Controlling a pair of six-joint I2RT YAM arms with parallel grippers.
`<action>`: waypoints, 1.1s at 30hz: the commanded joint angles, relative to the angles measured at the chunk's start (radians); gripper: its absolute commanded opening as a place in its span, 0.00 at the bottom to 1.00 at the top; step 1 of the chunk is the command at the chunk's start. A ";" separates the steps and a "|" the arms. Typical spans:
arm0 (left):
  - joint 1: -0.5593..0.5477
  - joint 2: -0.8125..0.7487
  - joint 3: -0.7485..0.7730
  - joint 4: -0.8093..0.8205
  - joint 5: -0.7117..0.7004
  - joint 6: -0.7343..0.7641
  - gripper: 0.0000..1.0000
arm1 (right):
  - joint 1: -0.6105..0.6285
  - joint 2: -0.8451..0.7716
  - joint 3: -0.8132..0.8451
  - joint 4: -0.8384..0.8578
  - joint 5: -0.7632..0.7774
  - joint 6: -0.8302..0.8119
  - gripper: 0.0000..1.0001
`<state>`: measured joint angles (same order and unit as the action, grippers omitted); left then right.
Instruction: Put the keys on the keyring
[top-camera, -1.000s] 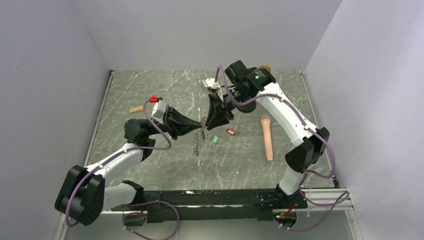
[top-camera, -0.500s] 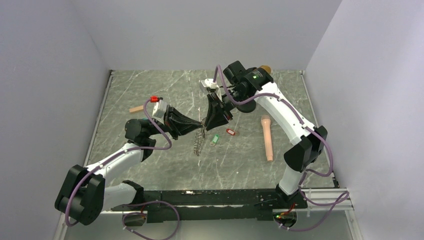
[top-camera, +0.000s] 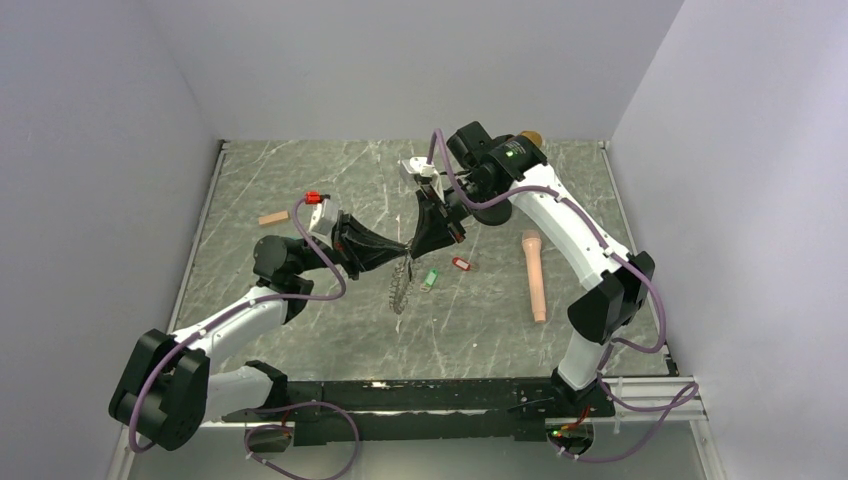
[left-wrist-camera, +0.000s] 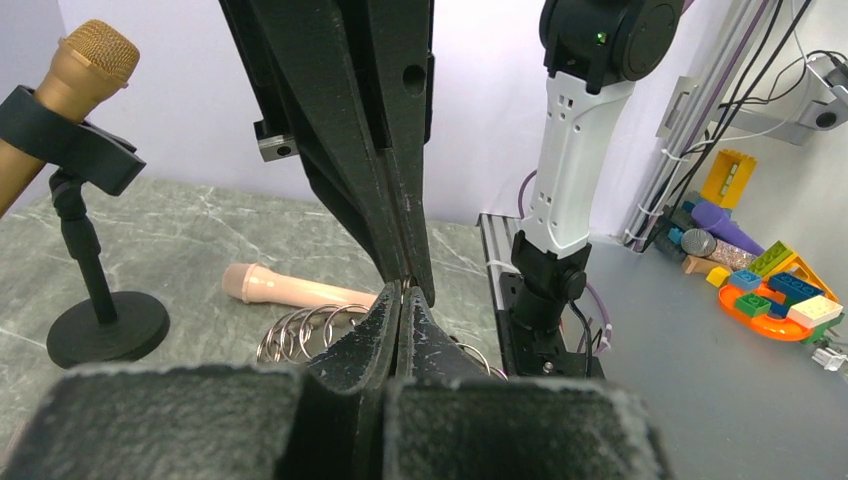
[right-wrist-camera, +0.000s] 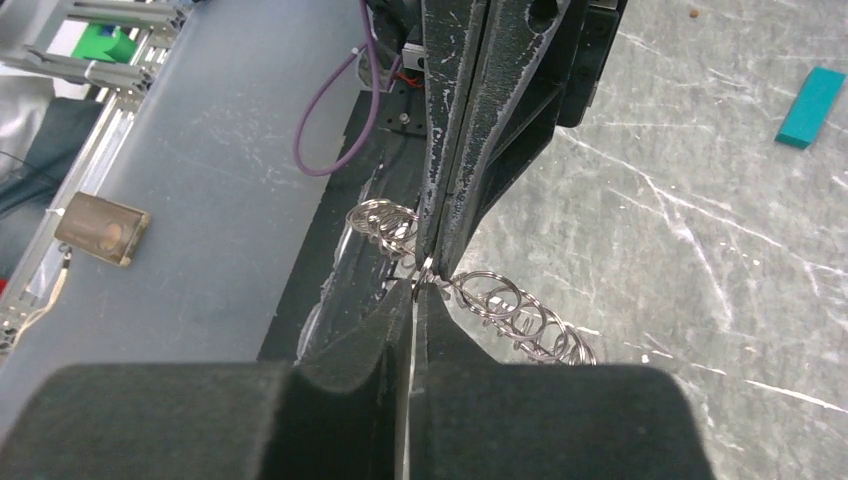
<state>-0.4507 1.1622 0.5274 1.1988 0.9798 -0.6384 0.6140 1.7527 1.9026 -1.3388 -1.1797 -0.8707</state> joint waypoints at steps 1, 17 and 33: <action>-0.002 -0.019 0.007 0.024 -0.032 0.027 0.00 | 0.005 -0.003 0.027 -0.002 -0.030 -0.007 0.02; 0.013 -0.233 0.187 -0.889 -0.040 0.597 0.50 | 0.010 -0.032 -0.031 0.014 0.127 0.001 0.00; -0.265 -0.257 0.336 -1.346 -0.558 1.052 0.51 | 0.012 0.008 -0.009 0.005 0.184 0.014 0.00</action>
<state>-0.6754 0.8982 0.8211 -0.1204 0.6167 0.3389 0.6216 1.7676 1.8671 -1.3388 -0.9901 -0.8639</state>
